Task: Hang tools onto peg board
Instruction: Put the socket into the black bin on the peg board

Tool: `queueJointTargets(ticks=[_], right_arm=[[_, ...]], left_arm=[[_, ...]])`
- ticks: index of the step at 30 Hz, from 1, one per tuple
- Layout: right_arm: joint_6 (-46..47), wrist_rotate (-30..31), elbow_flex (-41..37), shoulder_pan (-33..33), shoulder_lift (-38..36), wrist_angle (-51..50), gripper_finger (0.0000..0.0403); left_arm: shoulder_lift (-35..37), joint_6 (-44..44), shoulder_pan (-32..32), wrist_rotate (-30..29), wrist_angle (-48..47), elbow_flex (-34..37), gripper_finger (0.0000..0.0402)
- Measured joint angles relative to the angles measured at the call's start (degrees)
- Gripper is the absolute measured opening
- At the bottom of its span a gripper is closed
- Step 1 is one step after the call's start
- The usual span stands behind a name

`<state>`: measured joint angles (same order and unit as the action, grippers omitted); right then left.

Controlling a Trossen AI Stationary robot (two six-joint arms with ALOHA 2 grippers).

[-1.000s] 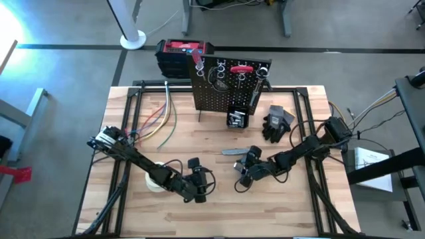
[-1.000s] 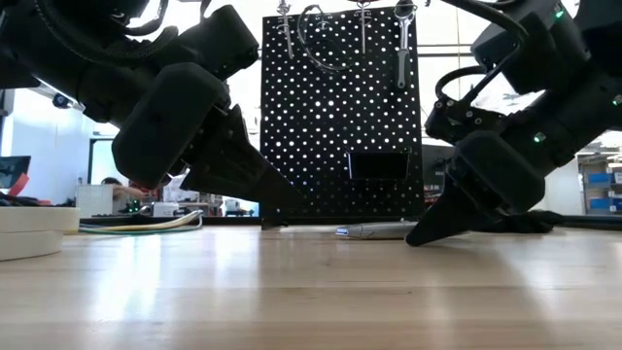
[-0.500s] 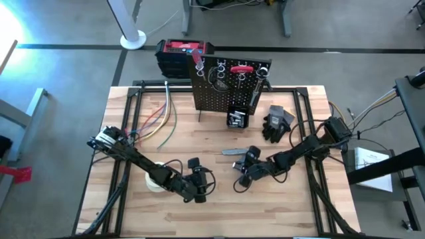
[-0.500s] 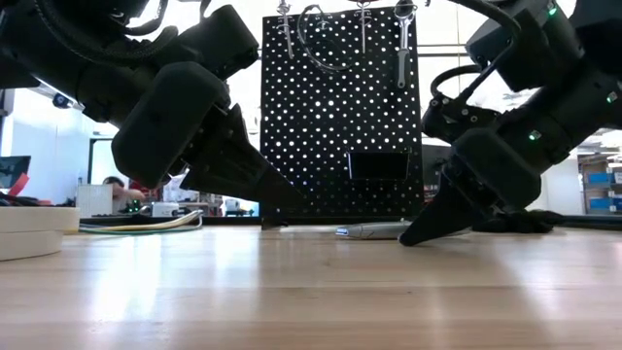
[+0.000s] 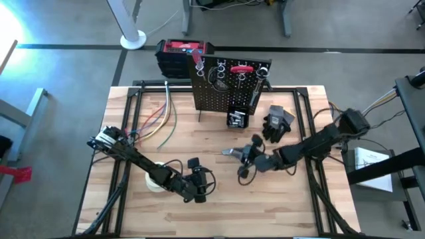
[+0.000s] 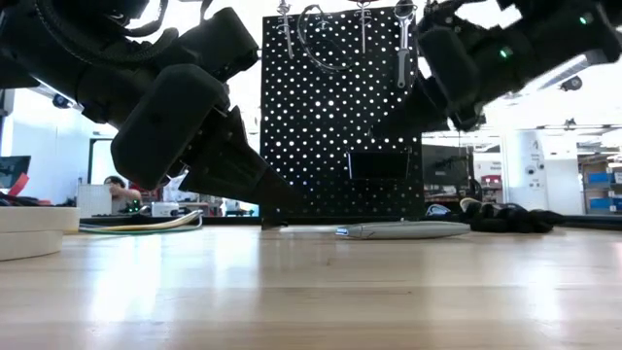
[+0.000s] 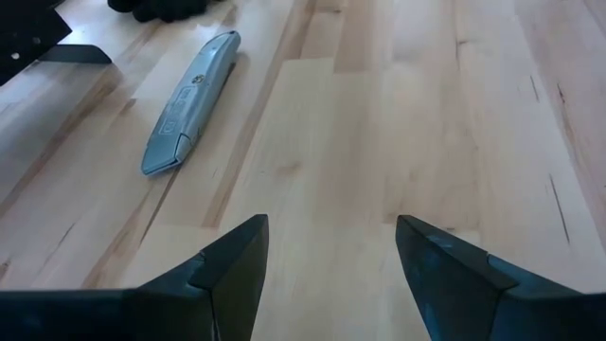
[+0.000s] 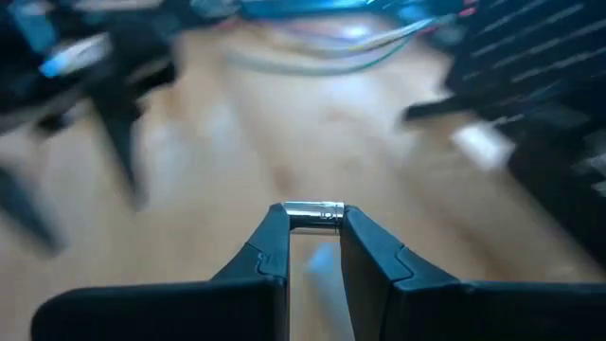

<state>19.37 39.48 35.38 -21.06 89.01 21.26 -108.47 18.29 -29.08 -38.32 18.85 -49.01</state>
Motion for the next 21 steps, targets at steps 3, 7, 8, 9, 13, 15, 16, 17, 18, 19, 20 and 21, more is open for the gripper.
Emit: queueJointTargets(ticks=[3, 7, 8, 9, 13, 15, 16, 17, 18, 19, 20, 21], right_arm=[[-1.1, 2.7, 0.0, 2.6, -4.2, -1.9, 0.0042], [-2.0, 2.9, 0.0, 8.0, -8.4, -2.6, 0.0042], [-2.1, 2.7, 0.0, 9.4, -9.0, -2.7, 0.0043], [-2.1, 2.4, 0.0, 10.8, -9.5, -2.7, 0.0043], [-2.5, 2.4, 0.0, 15.4, -10.4, -2.7, 0.0053], [-2.0, 2.2, 0.0, 16.9, -10.4, -2.7, 0.0071], [-1.5, 2.1, 0.0, 17.3, -10.5, -2.6, 0.0084], [-1.2, 2.1, 0.0, 17.7, -10.5, -2.6, 0.0101], [-1.1, 2.1, 0.0, 18.0, -10.5, -2.6, 0.0119], [-1.1, 2.1, 0.0, 18.1, -10.5, -2.6, 0.0138], [-1.0, 2.1, 0.0, 18.3, -10.5, -2.6, 0.0158], [-0.5, 2.1, 0.0, 18.4, -10.5, -2.6, 0.0176]], left_arm=[[0.0, 0.0, 0.0, 0.0, 0.0, 0.0, 0.0224], [0.0, 0.1, 0.0, 0.0, -0.1, 0.0, 0.0224], [0.0, 0.1, 0.0, 0.0, -0.2, 0.0, 0.0224], [0.0, 0.1, 0.0, 0.0, -0.1, 0.0, 0.0224], [0.0, 0.1, 0.0, 0.0, -0.1, 0.0, 0.0224], [0.0, 0.3, 0.0, 0.0, -0.1, 0.0, 0.0224], [0.0, 0.3, 0.0, 0.0, -0.1, 0.0, 0.0224], [0.0, 0.3, 0.0, 0.0, -0.1, 0.0, 0.0224], [0.0, 0.3, 0.0, 0.0, -0.1, 0.0, 0.0224], [0.0, 0.3, 0.0, 0.0, -0.1, 0.0, 0.0224], [0.0, 0.3, 0.0, 0.0, -0.1, 0.0, 0.0224], [0.0, 0.3, 0.0, 0.0, -0.1, 0.0, 0.0224]])
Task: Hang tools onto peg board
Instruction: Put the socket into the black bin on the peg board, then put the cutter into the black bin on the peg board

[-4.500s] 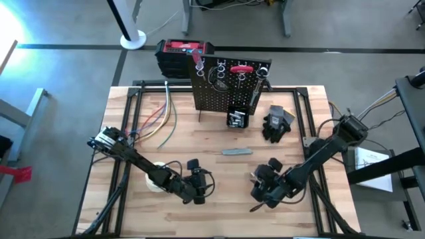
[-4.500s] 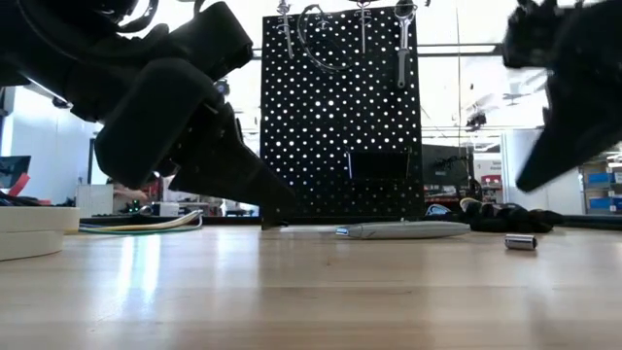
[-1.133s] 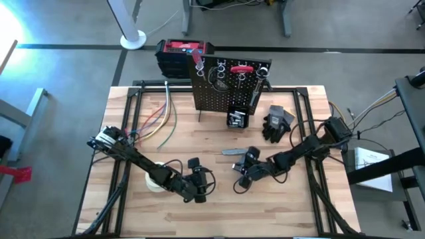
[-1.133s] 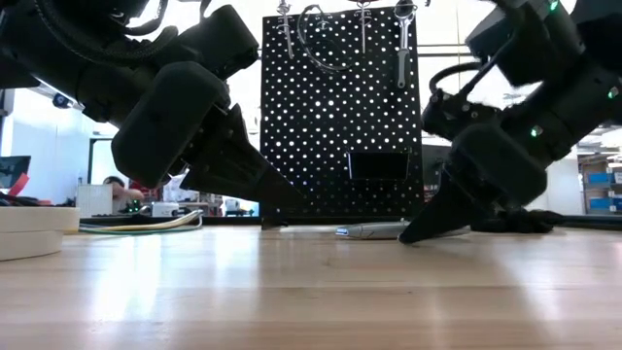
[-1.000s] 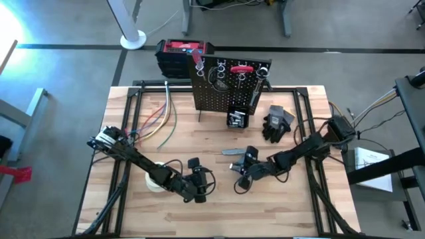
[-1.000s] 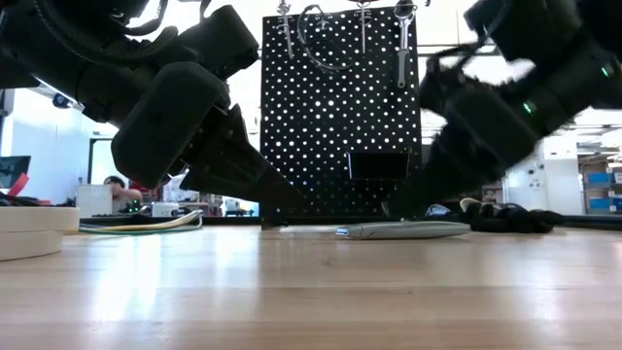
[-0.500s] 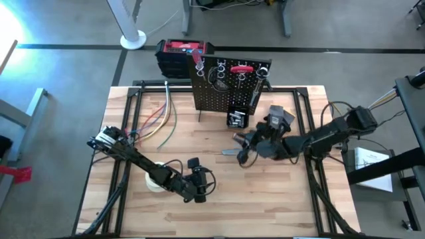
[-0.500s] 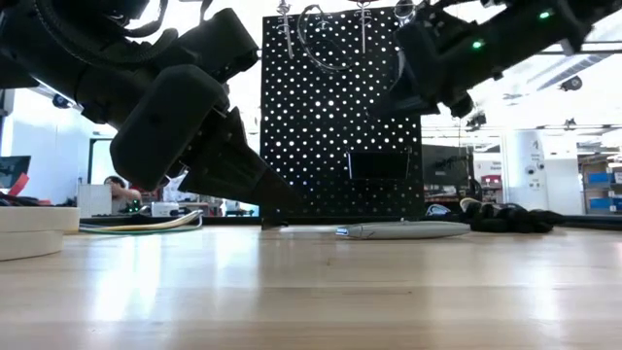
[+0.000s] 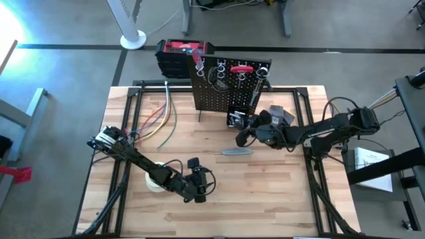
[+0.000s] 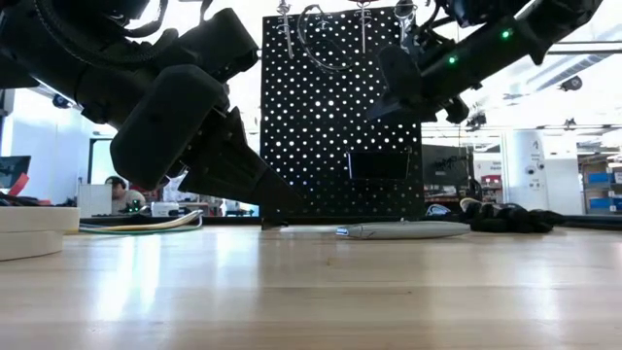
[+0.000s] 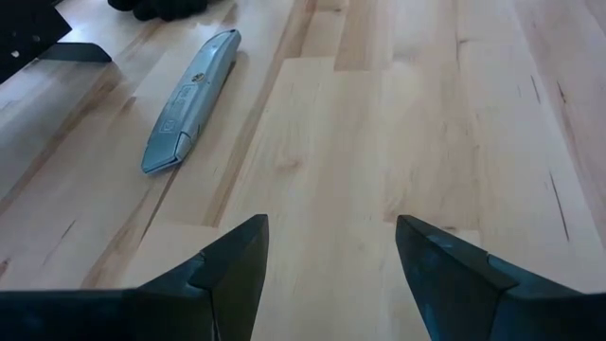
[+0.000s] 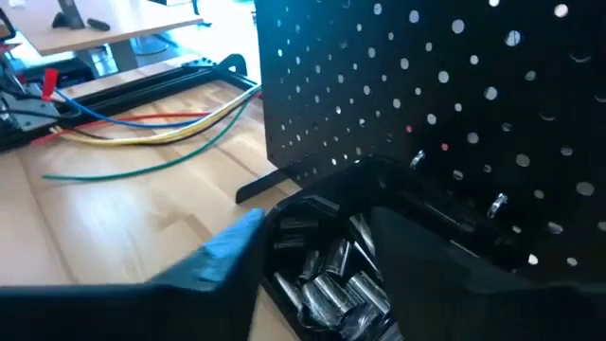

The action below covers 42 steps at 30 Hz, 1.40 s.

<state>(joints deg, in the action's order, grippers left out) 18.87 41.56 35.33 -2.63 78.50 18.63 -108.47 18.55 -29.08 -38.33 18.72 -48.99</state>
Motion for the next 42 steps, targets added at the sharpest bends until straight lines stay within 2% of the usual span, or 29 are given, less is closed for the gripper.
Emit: queueJointTargets(ticks=[6, 11, 16, 20, 24, 29, 42], right_arm=[[-0.5, 0.2, 0.4, 0.1, 0.0, -0.2, 0.0272], [-0.3, -2.6, 1.0, -1.1, 0.0, -0.4, 0.0302], [-2.3, -12.1, 1.0, -4.5, 0.0, -3.9, 0.0293], [-0.7, -20.7, 1.0, -8.3, 0.5, -11.1, 0.0277], [2.9, -20.8, 1.0, -11.8, 2.1, -17.4, 0.0262], [2.8, -20.8, 1.0, -13.3, 5.0, -18.4, 0.0253], [-3.2, -20.1, 1.0, -7.0, 14.4, -18.1, 0.0252]], left_arm=[[0.0, 0.0, 0.0, 0.0, 0.0, 0.0, 0.0224], [0.0, 0.0, 0.0, 0.0, 0.0, 0.0, 0.0224], [0.0, -0.6, 0.0, 0.0, 0.0, 0.0, 0.0224], [0.0, -2.0, 0.5, -0.2, 0.3, 0.0, 0.0224], [0.0, -2.4, 1.7, -0.2, 1.3, 0.0, 0.0224], [0.0, -2.4, 3.1, -0.2, 1.9, 0.1, 0.0224], [0.0, -2.4, 4.6, -0.2, 2.2, 0.1, 0.0224]])
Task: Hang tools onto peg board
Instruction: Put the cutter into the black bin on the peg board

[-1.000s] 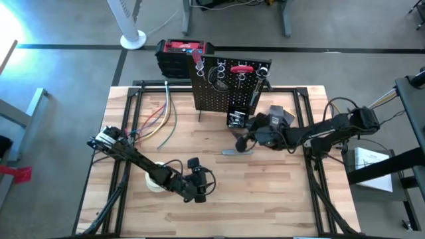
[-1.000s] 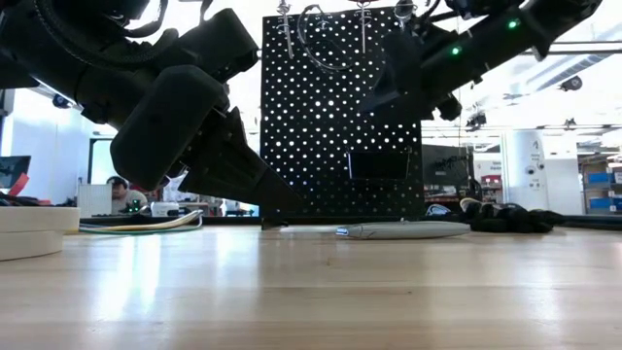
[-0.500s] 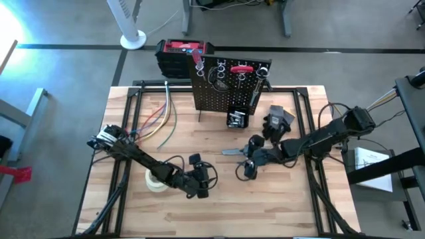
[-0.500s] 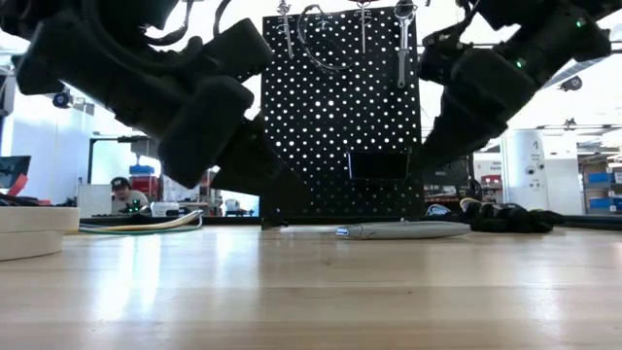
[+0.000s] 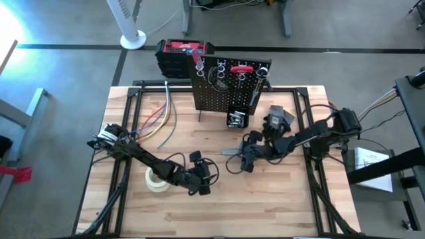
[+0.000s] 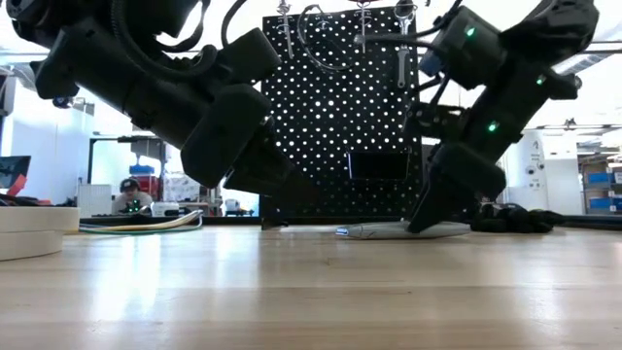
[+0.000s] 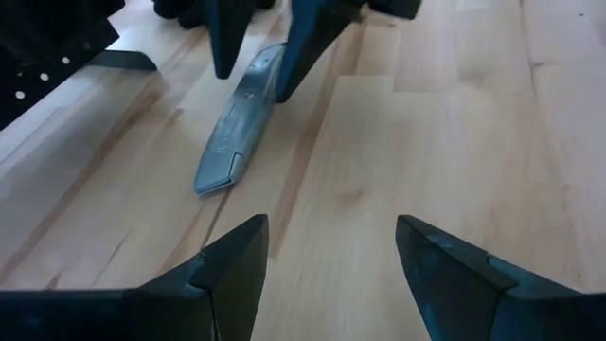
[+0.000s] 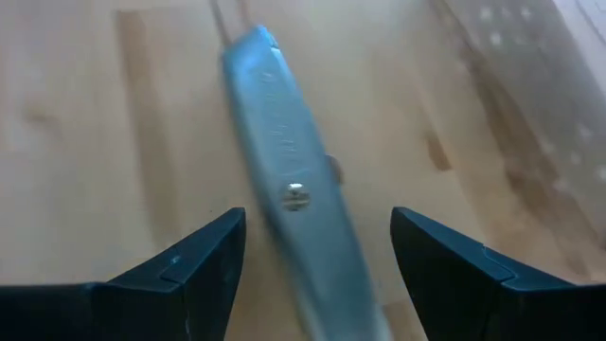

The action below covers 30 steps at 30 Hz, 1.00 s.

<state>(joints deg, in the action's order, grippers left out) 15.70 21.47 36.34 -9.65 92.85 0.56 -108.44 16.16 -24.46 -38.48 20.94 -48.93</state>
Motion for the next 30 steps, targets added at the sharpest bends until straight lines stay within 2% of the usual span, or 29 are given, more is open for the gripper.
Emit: queueJointTargets(ticks=[3, 8, 17, 23, 27, 30], right_arm=[[-0.8, 0.0, 0.0, 1.1, 1.0, 0.1, 0.0250], [-1.0, -4.0, 0.1, 2.1, 1.8, 0.4, 0.0226], [-1.2, -7.1, 0.2, 2.1, 3.0, 0.8, 0.0098], [-0.3, -6.6, 0.1, 1.5, 2.7, 1.4, 0.0097], [-1.0, -1.7, -0.1, -1.5, 1.8, 1.9, 0.0097], [-1.3, 2.5, -0.3, -4.6, 0.1, 1.9, 0.0097]], left_arm=[[0.0, 0.0, 0.1, 0.0, 0.0, 0.0, 0.0224], [0.0, 0.0, 0.8, 0.0, 0.0, 0.0, 0.0224], [0.0, -0.7, 3.1, 0.1, 0.1, 0.0, 0.0224], [0.0, -0.7, 4.4, 0.1, 0.1, 0.0, 0.0224], [0.0, 0.0, 4.5, 0.1, 0.0, 0.0, 0.0224], [0.0, 5.2, 4.5, 0.1, 0.3, 0.0, 0.0224]])
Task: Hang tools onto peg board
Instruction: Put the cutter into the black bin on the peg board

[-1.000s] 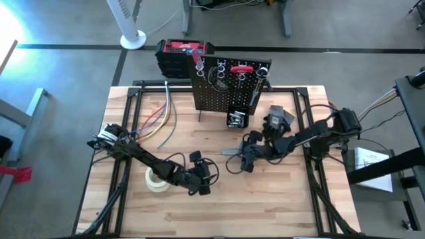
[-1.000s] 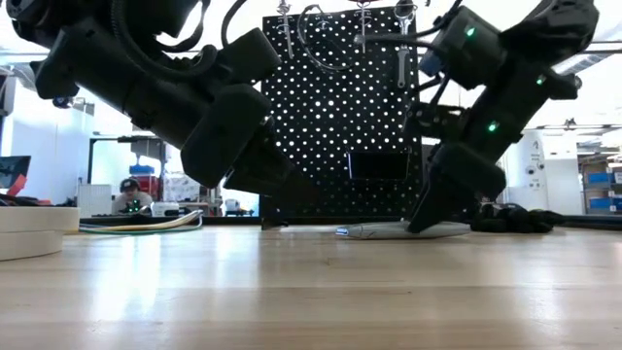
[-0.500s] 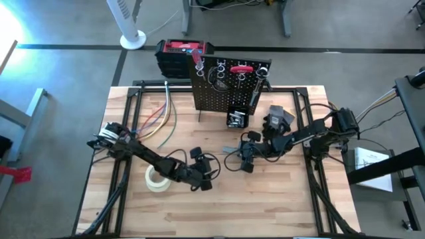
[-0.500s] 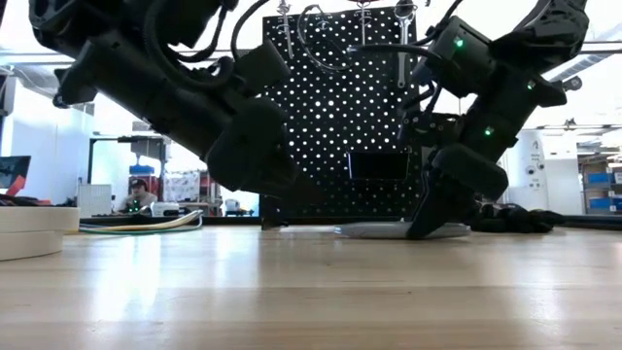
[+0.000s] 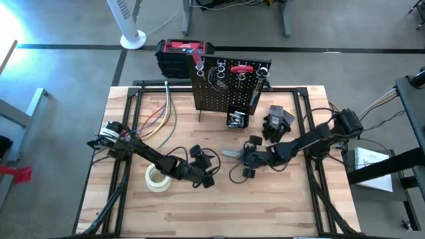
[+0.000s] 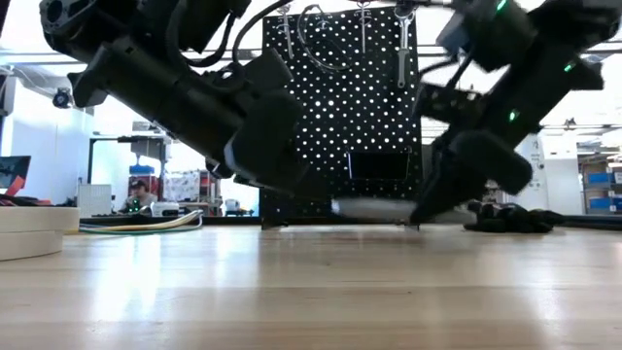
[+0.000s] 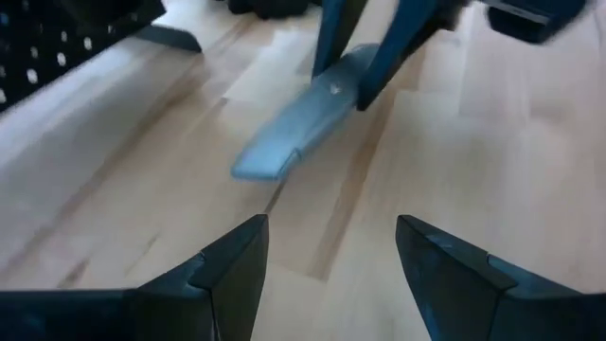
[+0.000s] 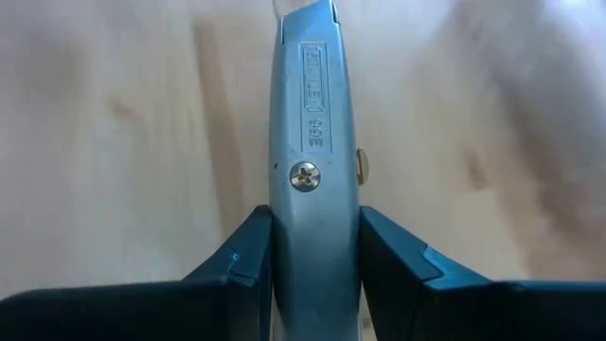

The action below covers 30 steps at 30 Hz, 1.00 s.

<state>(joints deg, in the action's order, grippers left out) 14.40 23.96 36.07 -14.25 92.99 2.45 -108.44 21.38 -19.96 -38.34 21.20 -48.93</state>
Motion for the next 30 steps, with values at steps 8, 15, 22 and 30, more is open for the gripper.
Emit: queueJointTargets(ticks=[8, 15, 22, 30], right_arm=[[-2.0, 21.0, 0.2, -9.9, -2.0, 0.9, 0.0097], [-3.0, 33.8, 0.2, -15.9, -2.0, 0.9, 0.0097], [-4.6, 41.5, 0.2, -20.3, -2.0, 1.1, 0.0097], [-7.1, 43.8, 0.5, -21.7, -2.0, 1.2, 0.0097]], left_arm=[[0.0, 5.3, 0.4, 2.1, 9.4, 0.0, 0.0224], [0.0, -0.4, 1.4, 7.7, 24.6, 0.0, 0.0224], [0.0, 2.1, 4.2, 7.6, 28.0, 0.8, 0.0224], [0.0, -0.8, 5.0, 11.4, 29.8, -0.4, 0.0224]])
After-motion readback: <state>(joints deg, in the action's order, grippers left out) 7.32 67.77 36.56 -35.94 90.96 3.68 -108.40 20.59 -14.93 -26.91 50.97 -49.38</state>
